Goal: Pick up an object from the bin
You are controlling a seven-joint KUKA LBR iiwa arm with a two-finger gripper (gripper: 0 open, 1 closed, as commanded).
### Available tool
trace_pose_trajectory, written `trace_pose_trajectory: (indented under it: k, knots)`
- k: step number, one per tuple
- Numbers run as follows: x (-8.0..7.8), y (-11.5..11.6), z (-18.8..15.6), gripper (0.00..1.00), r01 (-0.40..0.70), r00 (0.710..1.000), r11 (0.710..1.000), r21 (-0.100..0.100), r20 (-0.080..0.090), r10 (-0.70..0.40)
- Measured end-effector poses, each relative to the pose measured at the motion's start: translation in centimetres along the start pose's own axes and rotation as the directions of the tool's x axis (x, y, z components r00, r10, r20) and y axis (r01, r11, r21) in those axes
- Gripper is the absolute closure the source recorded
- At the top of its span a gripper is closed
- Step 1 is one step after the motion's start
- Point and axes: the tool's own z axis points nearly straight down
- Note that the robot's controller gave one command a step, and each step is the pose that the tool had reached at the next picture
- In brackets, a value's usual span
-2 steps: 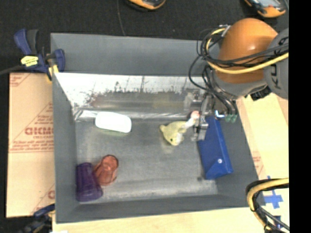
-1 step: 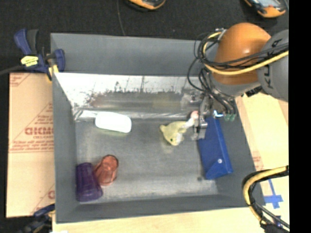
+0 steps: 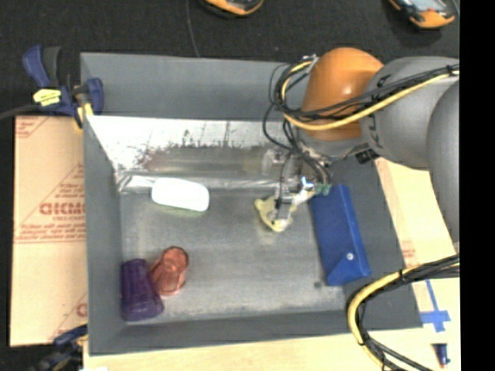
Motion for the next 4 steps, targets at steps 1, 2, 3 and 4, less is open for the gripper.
trace_pose_trajectory:
  k: [1,2,3,4]
  knots:
    - [0.5,0.7,4.2,0.0,0.086,0.996,0.996,0.002,0.0,-0.086]
    - [-0.2,-1.2,5.6,0.0,0.205,0.979,0.979,-0.002,-0.007,-0.205]
    - [-0.9,-10.2,5.5,1.0,0.153,0.988,0.988,0.001,-0.002,-0.153]
    - [-0.9,-10.2,5.5,1.0,0.153,0.988,0.988,0.002,-0.002,-0.153]
